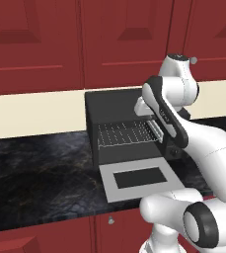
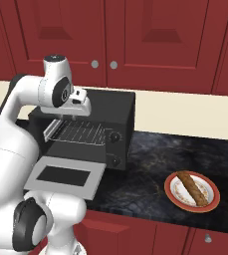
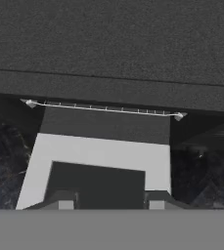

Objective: Pull the toaster oven rack outwards. Pick up the baguette from the plate and place it on the toaster oven rack. Close the toaster oven door fully and set the temperature to the lowest setting.

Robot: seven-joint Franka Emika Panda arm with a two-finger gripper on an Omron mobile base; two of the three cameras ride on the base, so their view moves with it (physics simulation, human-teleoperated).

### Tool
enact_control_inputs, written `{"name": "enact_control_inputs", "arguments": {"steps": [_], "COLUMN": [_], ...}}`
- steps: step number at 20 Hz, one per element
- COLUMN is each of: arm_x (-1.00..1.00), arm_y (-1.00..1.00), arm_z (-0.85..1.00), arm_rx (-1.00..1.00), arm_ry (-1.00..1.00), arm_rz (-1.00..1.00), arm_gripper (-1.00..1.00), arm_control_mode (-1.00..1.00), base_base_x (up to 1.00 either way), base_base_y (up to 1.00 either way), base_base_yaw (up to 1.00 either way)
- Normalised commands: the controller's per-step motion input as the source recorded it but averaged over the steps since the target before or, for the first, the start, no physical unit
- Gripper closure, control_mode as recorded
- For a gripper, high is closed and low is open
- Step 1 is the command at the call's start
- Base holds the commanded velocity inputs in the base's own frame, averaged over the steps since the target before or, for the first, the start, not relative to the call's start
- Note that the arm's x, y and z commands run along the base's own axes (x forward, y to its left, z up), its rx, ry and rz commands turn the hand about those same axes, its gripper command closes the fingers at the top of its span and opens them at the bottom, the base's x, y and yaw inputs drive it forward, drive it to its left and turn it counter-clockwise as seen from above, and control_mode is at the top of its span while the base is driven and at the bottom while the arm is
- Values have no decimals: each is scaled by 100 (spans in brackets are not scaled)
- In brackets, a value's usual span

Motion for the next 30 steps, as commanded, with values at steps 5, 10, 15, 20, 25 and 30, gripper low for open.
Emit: {"name": "enact_control_inputs", "arguments": {"steps": [5,10,15,20,25,30], "arm_x": [-11,-33,-30,-16,-2,0], "arm_y": [0,0,0,0,0,3], "arm_z": [0,-6,-15,-21,-17,-21], "arm_rx": [0,0,0,-4,-1,-5], "arm_ry": [0,-4,0,-1,0,0], "arm_rz": [0,0,0,-2,-3,-6], "arm_gripper": [-100,-100,-100,-100,-100,-100], "arm_control_mode": [-100,-100,-100,-100,-100,-100], "base_base_x": [0,0,0,0,0,0], "base_base_y": [0,0,0,0,0,0], "base_base_yaw": [0,0,0,0,0,0]}}
